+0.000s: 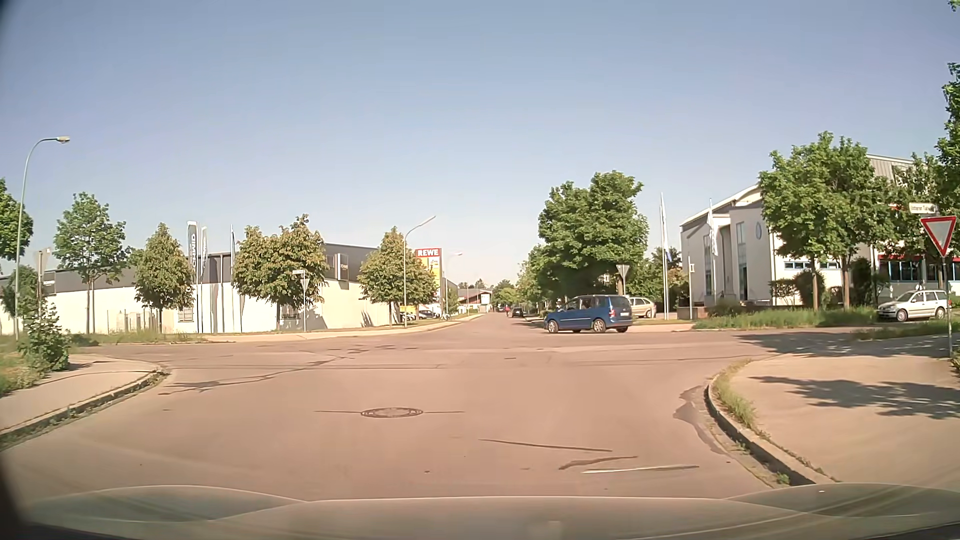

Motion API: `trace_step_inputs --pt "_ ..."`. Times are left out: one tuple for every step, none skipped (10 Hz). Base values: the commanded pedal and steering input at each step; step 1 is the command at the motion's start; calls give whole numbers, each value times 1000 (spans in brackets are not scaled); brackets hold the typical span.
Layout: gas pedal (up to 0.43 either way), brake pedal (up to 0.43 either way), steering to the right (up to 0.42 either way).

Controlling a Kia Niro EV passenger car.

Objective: Follow the waypoints while adhering to traffic rules and regulations

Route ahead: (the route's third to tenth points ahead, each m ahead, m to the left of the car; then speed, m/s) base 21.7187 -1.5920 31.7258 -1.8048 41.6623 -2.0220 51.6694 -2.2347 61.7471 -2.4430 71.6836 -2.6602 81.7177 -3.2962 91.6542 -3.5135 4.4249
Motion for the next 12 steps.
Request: trace_step_inputs --pt "0 0 1" --pt "0 30 1" --pt "0 67 2" --pt "0 0 3" --pt "0 0 4" --pt "0 0 4" --pt "0 0 5" --pt "0 0 5" --pt "0 0 5" --pt "0 0 6" --pt "0 0 6" --pt "0 0 6"
